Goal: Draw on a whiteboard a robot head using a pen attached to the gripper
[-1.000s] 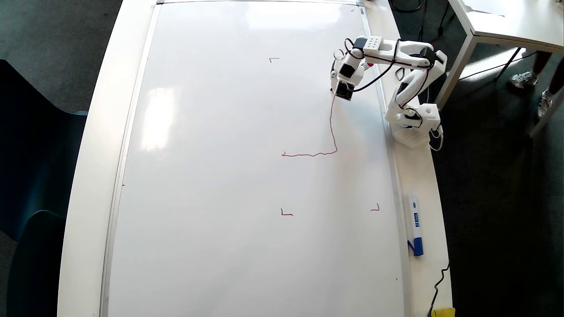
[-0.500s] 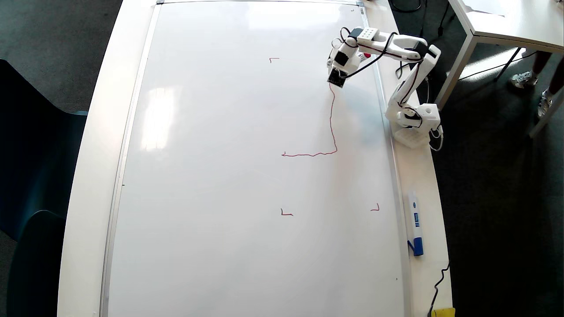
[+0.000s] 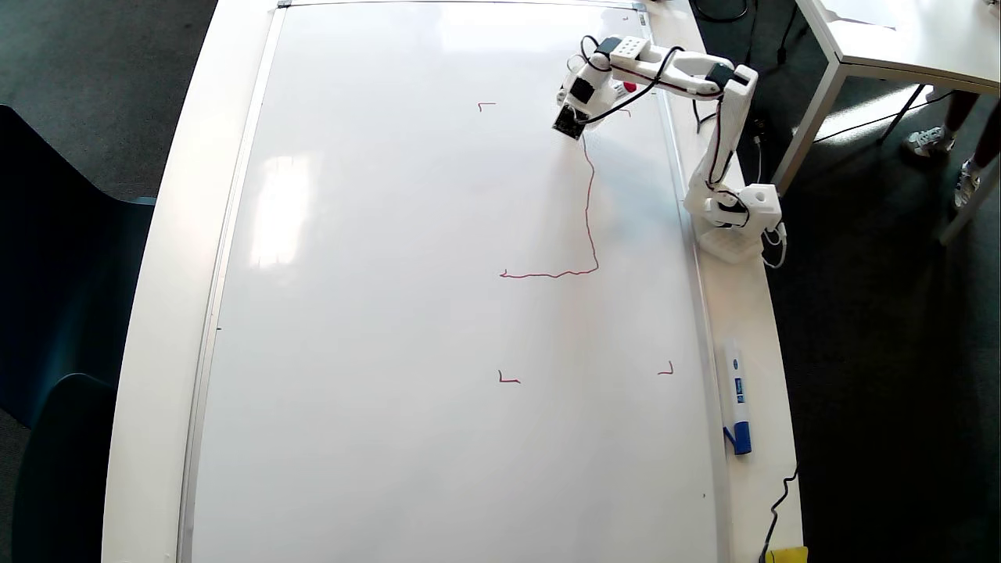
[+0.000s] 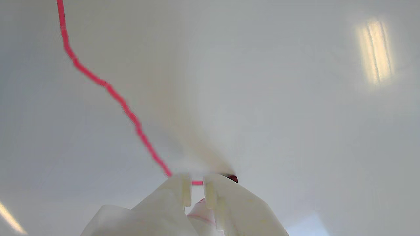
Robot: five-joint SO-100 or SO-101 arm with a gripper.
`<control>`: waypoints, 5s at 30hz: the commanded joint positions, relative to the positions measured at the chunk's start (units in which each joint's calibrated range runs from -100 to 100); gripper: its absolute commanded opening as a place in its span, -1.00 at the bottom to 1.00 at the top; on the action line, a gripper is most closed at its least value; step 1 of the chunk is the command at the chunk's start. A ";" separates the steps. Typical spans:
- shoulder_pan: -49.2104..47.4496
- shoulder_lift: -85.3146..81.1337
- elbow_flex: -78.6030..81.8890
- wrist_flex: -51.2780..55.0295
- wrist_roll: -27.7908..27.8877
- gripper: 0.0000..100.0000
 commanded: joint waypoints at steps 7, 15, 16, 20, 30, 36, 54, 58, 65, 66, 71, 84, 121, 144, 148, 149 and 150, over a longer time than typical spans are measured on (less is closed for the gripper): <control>-5.39 9.34 -14.48 0.62 -0.26 -0.99; -8.41 16.30 -25.10 1.06 -0.31 -0.99; -8.71 17.05 -26.28 1.23 -0.42 -0.99; -9.29 20.41 -31.91 1.49 -2.46 -0.99; -13.20 28.20 -45.25 1.58 -4.33 -0.99; -14.23 30.64 -49.98 2.71 -5.41 -0.99; -22.85 30.39 -47.80 2.71 -7.44 -0.99; -24.32 30.30 -47.71 2.71 -8.19 -0.99; -26.97 30.30 -47.71 2.80 -8.41 -0.99; -27.78 30.30 -47.62 2.80 -8.41 -0.99; -30.07 28.88 -45.89 2.80 -8.46 -0.99; -36.77 25.77 -41.26 1.93 -10.45 -0.99; -46.35 15.37 -25.01 1.84 -13.23 -0.99; -44.58 2.96 -29.55 4.88 -12.64 -0.99; -42.30 1.37 -28.73 9.14 -12.59 -0.99; -41.85 1.29 -28.73 9.92 -12.59 -0.99; -41.19 1.29 -28.73 11.14 -12.59 -0.99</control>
